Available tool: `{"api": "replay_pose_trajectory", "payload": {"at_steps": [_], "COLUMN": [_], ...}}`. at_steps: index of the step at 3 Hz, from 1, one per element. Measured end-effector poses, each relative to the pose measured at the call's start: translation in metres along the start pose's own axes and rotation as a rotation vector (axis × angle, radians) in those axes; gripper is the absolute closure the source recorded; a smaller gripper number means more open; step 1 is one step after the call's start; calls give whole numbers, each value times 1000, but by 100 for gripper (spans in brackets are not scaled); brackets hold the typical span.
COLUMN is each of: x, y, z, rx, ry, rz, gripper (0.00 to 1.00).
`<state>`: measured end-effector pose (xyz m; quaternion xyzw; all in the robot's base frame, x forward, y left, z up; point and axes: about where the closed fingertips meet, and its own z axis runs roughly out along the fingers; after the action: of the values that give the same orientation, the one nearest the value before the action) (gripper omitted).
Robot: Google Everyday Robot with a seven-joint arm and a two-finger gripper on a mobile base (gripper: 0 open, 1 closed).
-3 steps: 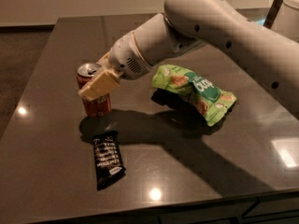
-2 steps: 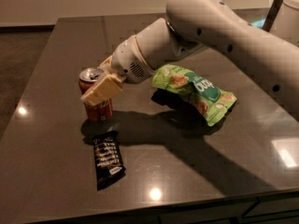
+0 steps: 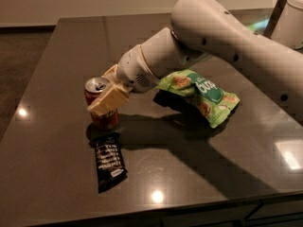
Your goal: Move coke can near rxbar chocolate
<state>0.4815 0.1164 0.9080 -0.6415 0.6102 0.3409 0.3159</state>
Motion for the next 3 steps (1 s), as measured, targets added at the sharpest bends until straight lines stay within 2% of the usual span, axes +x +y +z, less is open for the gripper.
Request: {"api": "replay_pose_trajectory", "payload": {"at_steps": [2, 3], "x": [3, 2], "y": [2, 3], "z": [2, 3], "rx": [-7, -9], "ry": [5, 6], "rz": [-12, -14], "gripper": [12, 0]}}
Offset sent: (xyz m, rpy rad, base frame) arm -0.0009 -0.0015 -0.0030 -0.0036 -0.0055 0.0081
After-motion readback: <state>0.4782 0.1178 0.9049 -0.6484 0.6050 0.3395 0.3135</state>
